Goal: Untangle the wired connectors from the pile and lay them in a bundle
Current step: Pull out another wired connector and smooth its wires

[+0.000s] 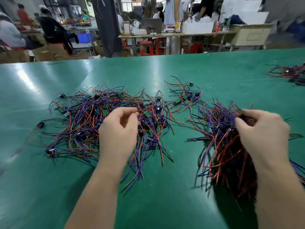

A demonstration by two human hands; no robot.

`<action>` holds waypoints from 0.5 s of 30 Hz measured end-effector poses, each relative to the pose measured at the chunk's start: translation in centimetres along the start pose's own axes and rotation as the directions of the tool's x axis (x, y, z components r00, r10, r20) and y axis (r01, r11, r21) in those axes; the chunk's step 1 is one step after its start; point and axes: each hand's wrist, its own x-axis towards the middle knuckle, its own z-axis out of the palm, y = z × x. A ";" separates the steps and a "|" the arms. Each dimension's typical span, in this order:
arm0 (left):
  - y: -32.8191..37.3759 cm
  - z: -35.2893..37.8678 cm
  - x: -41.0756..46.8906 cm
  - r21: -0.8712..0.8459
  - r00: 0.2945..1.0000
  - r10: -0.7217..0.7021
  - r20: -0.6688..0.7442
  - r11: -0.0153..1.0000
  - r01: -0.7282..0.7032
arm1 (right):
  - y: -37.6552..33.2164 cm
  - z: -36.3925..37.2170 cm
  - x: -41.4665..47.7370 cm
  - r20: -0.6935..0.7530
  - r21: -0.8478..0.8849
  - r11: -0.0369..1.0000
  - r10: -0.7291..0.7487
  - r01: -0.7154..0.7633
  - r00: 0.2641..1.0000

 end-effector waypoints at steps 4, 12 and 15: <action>-2.7 -1.9 1.5 0.600 1.000 0.025 0.001 0.800 -0.020 | 0.3 0.5 0.2 0.084 -0.066 0.996 0.068 -0.062 0.994; -4.5 -0.7 1.3 0.843 0.982 -0.155 0.104 0.537 -0.004 | -1.6 1.5 -1.3 0.161 0.061 0.998 -0.034 0.024 0.986; -5.0 -1.1 1.5 0.903 0.974 -0.209 0.089 0.429 0.010 | -2.0 1.5 -1.6 0.187 0.079 0.997 -0.028 0.014 0.982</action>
